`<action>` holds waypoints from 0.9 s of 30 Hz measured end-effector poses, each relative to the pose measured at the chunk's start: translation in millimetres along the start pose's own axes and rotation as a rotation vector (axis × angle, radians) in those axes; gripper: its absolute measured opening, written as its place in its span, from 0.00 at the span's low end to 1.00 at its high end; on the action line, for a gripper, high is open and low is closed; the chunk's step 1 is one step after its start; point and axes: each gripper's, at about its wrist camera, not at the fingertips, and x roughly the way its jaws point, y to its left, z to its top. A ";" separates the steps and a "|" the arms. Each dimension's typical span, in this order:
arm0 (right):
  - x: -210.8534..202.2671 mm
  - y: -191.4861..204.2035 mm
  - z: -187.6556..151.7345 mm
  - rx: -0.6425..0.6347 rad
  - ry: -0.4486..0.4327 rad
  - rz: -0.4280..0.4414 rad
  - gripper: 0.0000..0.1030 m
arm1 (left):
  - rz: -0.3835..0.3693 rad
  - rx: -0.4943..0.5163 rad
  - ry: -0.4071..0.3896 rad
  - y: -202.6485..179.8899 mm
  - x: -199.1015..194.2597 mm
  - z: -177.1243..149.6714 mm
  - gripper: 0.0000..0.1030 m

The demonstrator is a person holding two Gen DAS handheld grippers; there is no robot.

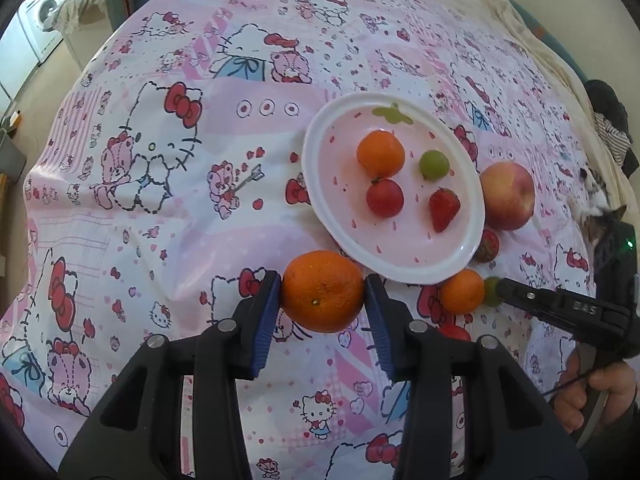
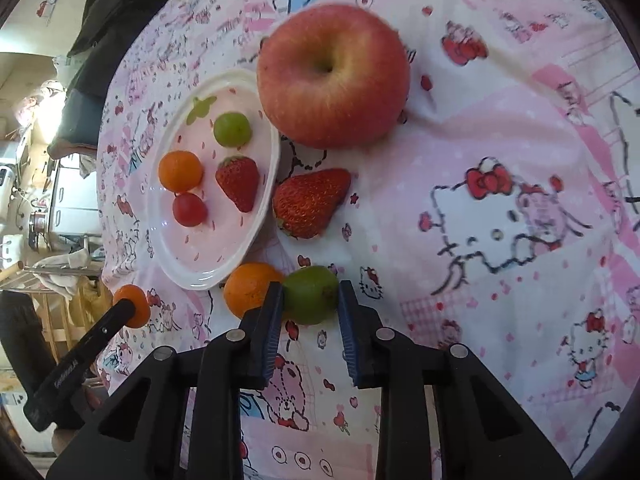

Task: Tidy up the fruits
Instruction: 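Grasp a mandarin orange with the left gripper while the right gripper grasps a lime, then carry the orange and lime over the white plate with both grippers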

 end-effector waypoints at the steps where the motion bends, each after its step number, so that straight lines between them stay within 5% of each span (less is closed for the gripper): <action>1: -5.2 -1.1 -0.8 0.007 -0.010 0.015 0.28 | 0.002 0.000 -0.004 0.6 -1.1 -0.1 0.37; 8: -40.9 9.3 -4.2 -0.013 -0.098 0.104 0.28 | 0.019 0.029 -0.024 4.9 -9.5 7.8 0.37; 15: -58.9 45.8 11.4 -0.147 -0.164 0.100 0.28 | 0.040 0.090 -0.083 1.7 -26.6 43.4 0.37; 27: -15.3 78.2 75.6 -0.244 -0.169 0.039 0.28 | 0.020 0.201 -0.038 -14.6 26.6 82.3 0.37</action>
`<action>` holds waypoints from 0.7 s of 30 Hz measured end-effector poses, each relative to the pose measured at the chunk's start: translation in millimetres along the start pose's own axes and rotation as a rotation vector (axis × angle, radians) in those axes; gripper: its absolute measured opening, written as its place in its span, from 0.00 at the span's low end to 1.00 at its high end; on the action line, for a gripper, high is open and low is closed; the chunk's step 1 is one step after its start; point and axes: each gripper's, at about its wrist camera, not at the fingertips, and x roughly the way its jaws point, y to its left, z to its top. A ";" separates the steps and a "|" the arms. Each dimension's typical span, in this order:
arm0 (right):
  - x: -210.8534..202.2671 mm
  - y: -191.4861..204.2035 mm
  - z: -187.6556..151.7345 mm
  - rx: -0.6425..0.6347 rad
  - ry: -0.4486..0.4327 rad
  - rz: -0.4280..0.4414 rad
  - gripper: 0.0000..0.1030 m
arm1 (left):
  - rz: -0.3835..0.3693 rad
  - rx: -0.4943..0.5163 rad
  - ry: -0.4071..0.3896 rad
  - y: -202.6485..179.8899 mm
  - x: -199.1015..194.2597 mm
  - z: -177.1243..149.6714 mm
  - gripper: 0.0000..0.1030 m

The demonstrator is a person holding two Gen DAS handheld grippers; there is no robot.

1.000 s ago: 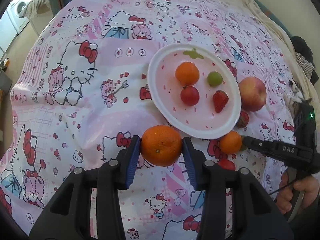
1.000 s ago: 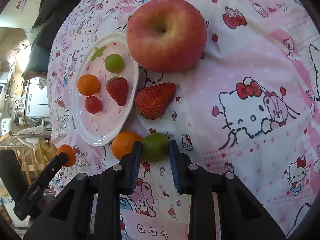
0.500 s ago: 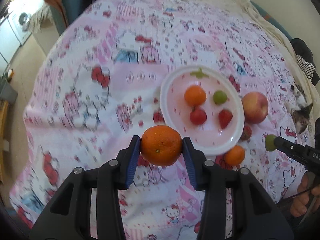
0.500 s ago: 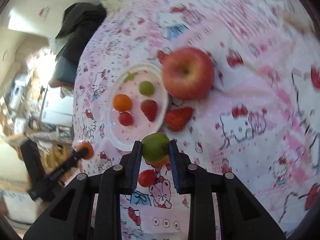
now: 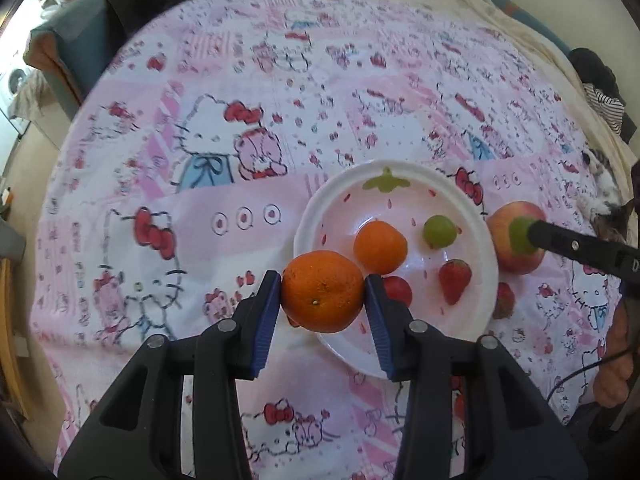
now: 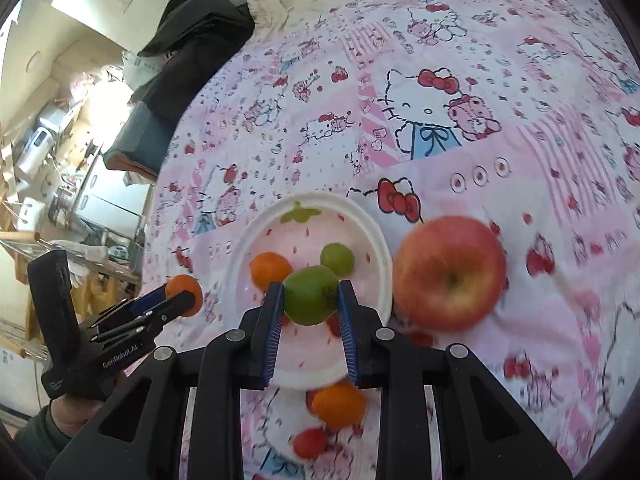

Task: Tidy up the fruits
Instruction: 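Carry the orange and lime over the white plate with both grippers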

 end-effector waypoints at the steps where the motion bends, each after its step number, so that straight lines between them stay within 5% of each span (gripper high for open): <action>1: 5.8 -1.5 2.3 -0.001 0.007 -0.005 0.28 | -0.005 -0.002 0.008 0.3 4.7 0.7 0.37; 13: 55.1 15.5 2.5 -0.209 0.027 -0.205 0.28 | 0.018 0.080 0.048 -12.0 31.5 4.8 0.38; 21: 57.8 13.9 3.2 -0.222 0.024 -0.224 0.28 | 0.023 0.081 0.052 -14.4 38.8 6.8 0.38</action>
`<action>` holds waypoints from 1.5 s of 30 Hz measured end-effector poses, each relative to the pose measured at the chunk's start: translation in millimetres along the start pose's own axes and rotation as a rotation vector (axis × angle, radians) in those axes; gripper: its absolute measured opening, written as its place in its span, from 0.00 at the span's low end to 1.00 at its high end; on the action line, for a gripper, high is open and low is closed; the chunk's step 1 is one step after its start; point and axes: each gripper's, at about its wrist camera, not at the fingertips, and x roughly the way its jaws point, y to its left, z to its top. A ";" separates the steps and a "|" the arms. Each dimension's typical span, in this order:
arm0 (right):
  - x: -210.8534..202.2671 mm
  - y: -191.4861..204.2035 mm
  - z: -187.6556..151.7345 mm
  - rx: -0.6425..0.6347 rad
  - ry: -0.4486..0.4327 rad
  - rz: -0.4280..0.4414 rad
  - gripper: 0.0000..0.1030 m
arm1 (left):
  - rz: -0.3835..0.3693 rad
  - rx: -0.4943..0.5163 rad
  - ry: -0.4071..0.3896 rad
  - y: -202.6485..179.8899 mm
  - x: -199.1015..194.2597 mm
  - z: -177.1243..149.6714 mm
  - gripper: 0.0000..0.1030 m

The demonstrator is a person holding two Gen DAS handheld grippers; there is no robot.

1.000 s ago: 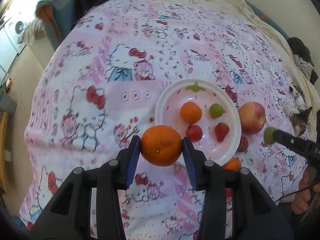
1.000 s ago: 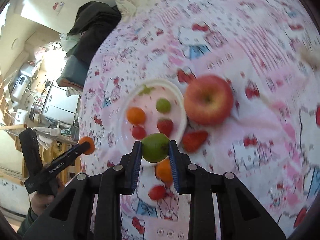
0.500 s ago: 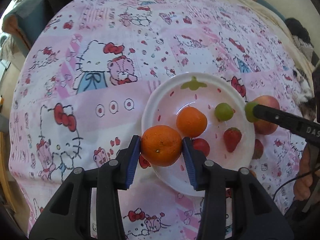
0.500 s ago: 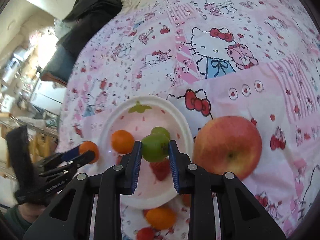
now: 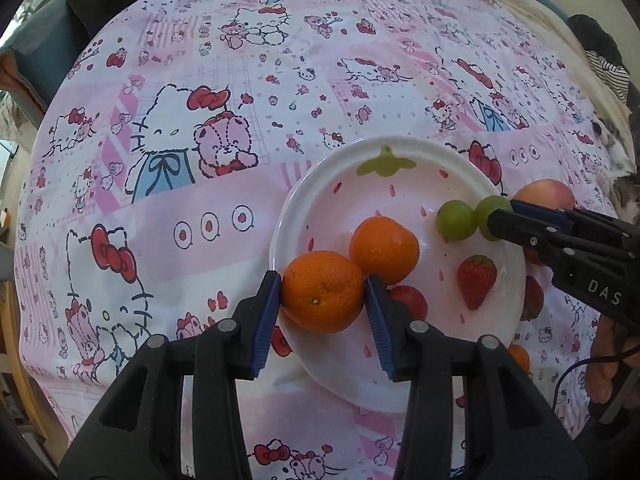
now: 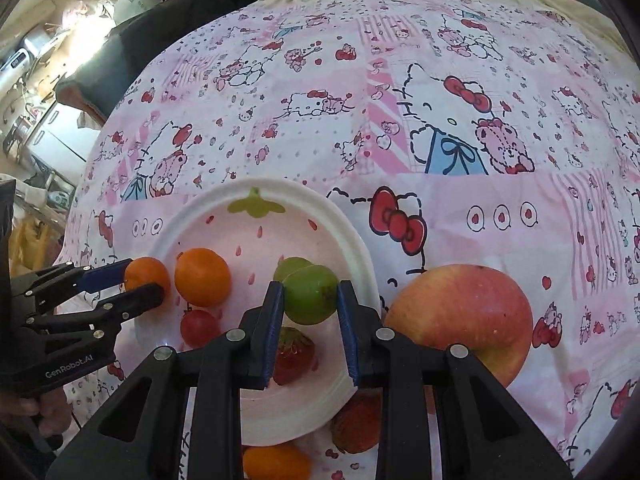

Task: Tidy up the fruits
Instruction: 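Carry the orange and lime over the white plate with both grippers, then lower the orange and lime onto the plate and open both grippers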

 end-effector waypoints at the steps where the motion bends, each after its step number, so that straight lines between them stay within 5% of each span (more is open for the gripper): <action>1: -0.1 1.1 -0.1 -0.002 0.000 -0.002 0.28 | 0.002 0.001 0.000 -0.6 0.6 0.2 0.38; 11: -3.2 3.8 -0.1 -0.011 -0.003 -0.011 0.32 | -0.004 -0.017 -0.025 0.5 -7.3 3.1 0.38; 16: -9.9 6.2 -0.2 -0.013 -0.037 0.006 0.60 | -0.018 -0.032 -0.033 2.9 -11.3 4.7 0.39; 21: -17.4 12.6 1.4 -0.035 -0.070 0.016 0.69 | -0.048 -0.039 -0.012 4.2 -7.3 2.0 0.40; 22: -18.3 13.6 1.6 -0.039 -0.074 0.016 0.70 | -0.048 -0.039 -0.011 3.5 -6.9 1.4 0.48; 25: -20.2 13.9 3.4 -0.037 -0.074 0.023 0.70 | -0.026 -0.036 -0.055 0.8 -13.2 0.8 0.85; 37: -33.7 8.7 3.8 -0.013 -0.100 0.036 0.70 | 0.002 0.003 -0.092 -8.1 -25.0 -0.5 0.86; 45: -52.4 8.2 -8.3 0.019 -0.108 0.066 0.70 | 0.054 -0.065 -0.133 -1.2 -51.3 -17.2 0.86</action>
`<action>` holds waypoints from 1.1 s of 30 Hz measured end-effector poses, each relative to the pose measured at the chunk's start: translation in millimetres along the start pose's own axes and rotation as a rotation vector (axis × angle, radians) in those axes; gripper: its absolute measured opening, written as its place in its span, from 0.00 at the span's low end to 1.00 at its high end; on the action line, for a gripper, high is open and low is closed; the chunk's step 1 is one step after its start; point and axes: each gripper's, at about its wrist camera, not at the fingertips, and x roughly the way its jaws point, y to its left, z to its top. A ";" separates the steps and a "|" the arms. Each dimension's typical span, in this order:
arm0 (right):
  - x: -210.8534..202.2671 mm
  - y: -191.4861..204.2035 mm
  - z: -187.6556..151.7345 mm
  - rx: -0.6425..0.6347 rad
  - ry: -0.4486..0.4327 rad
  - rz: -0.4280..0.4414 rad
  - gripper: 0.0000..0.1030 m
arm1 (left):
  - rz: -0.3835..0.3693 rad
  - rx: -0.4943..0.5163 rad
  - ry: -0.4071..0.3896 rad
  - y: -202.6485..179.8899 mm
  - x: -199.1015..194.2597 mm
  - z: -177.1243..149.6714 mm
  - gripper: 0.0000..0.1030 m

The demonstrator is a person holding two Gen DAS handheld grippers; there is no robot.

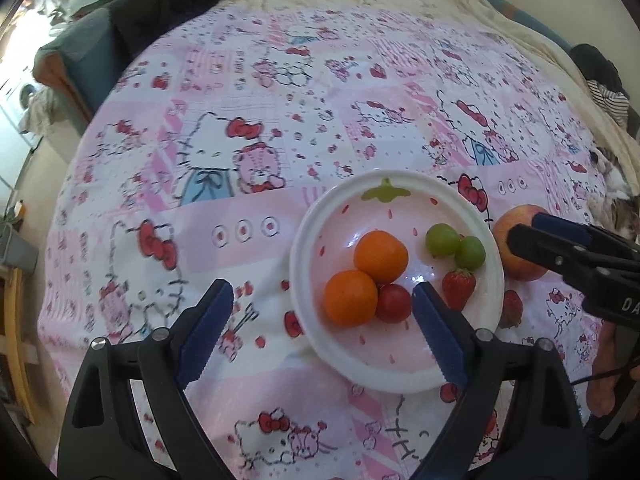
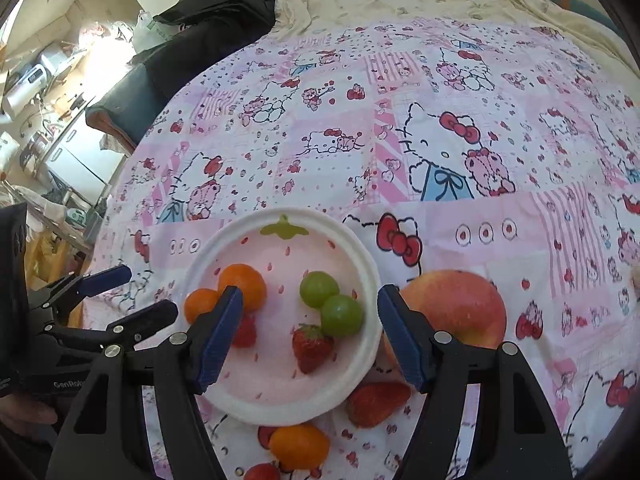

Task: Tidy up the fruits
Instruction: 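Lower the orange and lime onto the plate and open both grippers, then grasp a red tomato with the left gripper while the right gripper reaches for an orange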

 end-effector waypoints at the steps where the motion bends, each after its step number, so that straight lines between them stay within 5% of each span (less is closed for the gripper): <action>1: -5.2 0.5 -1.8 0.006 -0.008 0.003 0.70 | 0.004 -0.005 -0.006 0.5 -4.3 -1.9 0.86; 17: -55.2 -24.4 -49.4 0.148 -0.006 -0.036 0.70 | -0.004 -0.034 -0.005 -11.8 -38.1 -50.5 0.86; 33: -77.1 -72.2 -92.2 0.321 0.030 -0.102 0.70 | -0.121 0.199 0.108 -99.9 -15.7 -100.3 0.86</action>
